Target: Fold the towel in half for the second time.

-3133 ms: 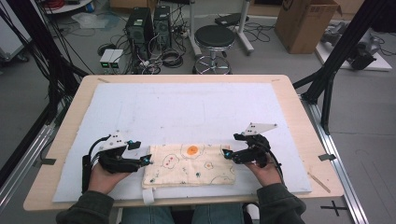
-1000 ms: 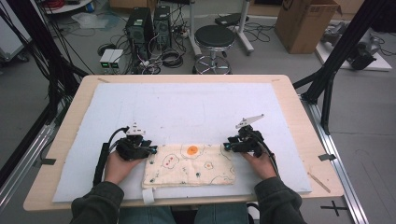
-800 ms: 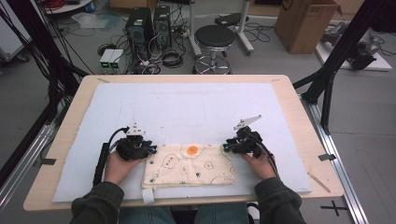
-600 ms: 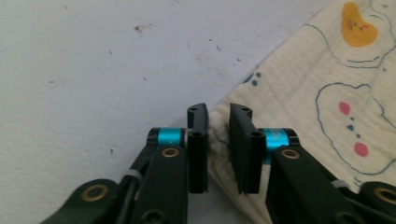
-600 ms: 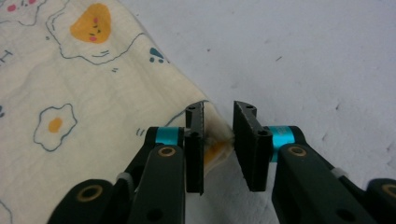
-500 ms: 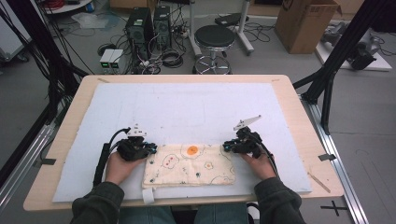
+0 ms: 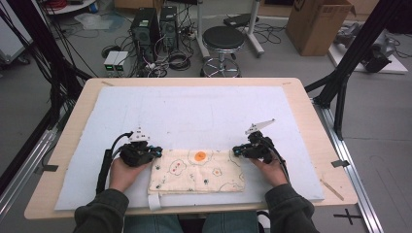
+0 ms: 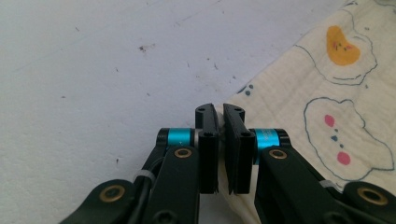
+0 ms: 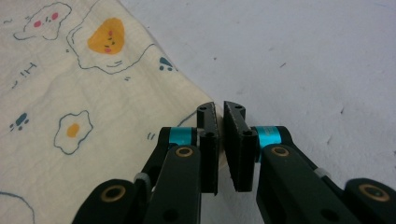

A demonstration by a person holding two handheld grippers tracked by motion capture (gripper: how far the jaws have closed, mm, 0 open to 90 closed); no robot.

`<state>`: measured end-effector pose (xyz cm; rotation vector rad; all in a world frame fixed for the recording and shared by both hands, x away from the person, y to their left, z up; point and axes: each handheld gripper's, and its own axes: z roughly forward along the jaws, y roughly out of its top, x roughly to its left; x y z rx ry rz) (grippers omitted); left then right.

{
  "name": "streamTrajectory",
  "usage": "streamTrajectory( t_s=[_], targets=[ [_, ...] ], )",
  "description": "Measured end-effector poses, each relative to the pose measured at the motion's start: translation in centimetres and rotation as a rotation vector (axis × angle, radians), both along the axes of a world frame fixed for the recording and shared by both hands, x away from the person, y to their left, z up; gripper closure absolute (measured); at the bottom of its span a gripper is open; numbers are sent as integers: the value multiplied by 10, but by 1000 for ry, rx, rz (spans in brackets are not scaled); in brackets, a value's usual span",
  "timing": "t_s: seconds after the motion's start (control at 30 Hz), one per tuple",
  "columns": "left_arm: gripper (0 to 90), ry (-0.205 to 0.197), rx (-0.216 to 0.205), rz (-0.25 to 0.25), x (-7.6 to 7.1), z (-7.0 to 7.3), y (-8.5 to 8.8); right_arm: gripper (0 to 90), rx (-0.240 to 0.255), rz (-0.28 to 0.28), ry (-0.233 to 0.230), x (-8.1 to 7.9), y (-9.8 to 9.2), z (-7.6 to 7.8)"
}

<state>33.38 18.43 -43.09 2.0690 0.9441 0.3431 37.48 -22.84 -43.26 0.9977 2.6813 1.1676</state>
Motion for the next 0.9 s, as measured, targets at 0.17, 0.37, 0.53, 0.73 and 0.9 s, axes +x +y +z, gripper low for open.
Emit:
streamTrajectory(
  t_s=[0.17,0.37,0.53,0.73,0.9],
  targets=[
    [846,-8,-13,6,-1,2,1,847,-5,1,-18,0,1,6],
    [848,-44,-36,24,0,11,6,849,-2,-2,-19,4,-1,9],
    [848,-65,-30,30,6,17,7,849,-15,0,-33,10,2,17],
    [849,-81,-45,72,20,27,12,850,-4,-12,-48,28,6,38],
    [849,-103,-52,117,33,32,13,850,14,-51,-54,45,10,46]
  ],
)
